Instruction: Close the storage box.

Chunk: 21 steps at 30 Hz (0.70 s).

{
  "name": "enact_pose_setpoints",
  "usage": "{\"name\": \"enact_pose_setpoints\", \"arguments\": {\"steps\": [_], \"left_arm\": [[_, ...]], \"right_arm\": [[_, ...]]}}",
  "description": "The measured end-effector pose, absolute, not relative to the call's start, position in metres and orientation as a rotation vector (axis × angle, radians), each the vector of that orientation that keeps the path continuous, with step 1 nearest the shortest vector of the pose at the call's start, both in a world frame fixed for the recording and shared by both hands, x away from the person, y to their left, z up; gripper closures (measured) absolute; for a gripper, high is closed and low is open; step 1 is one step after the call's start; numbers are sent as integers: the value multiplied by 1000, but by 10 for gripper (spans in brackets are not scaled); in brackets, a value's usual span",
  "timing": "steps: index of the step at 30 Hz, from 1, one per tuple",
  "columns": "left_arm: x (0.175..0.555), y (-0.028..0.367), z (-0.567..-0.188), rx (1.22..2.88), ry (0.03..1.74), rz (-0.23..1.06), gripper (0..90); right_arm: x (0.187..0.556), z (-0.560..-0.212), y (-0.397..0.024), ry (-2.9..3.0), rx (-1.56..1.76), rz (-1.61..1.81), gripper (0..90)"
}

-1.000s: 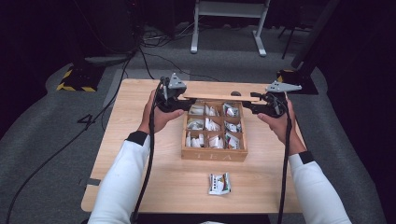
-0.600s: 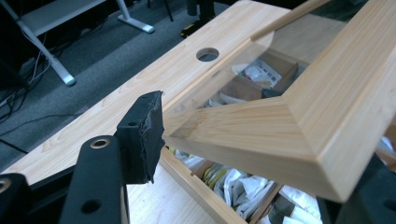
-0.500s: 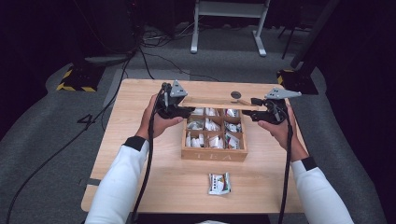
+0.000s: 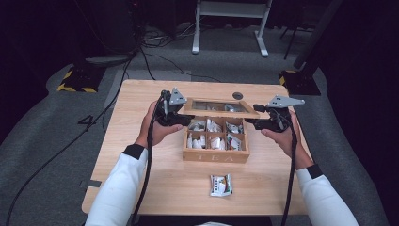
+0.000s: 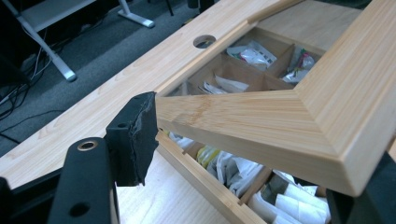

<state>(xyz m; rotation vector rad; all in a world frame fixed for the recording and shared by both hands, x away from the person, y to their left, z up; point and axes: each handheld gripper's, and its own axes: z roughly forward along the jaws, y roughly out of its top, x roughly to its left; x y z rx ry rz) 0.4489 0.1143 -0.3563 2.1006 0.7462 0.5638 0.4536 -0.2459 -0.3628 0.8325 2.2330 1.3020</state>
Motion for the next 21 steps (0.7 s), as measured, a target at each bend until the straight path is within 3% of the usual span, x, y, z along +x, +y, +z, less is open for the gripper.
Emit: {"name": "enact_pose_setpoints", "arguments": {"steps": [21], "left_arm": [[427,115,-388,2185,701,529,306]], "right_arm": [[427,-390,-247,2328,757,1222,313]]}}
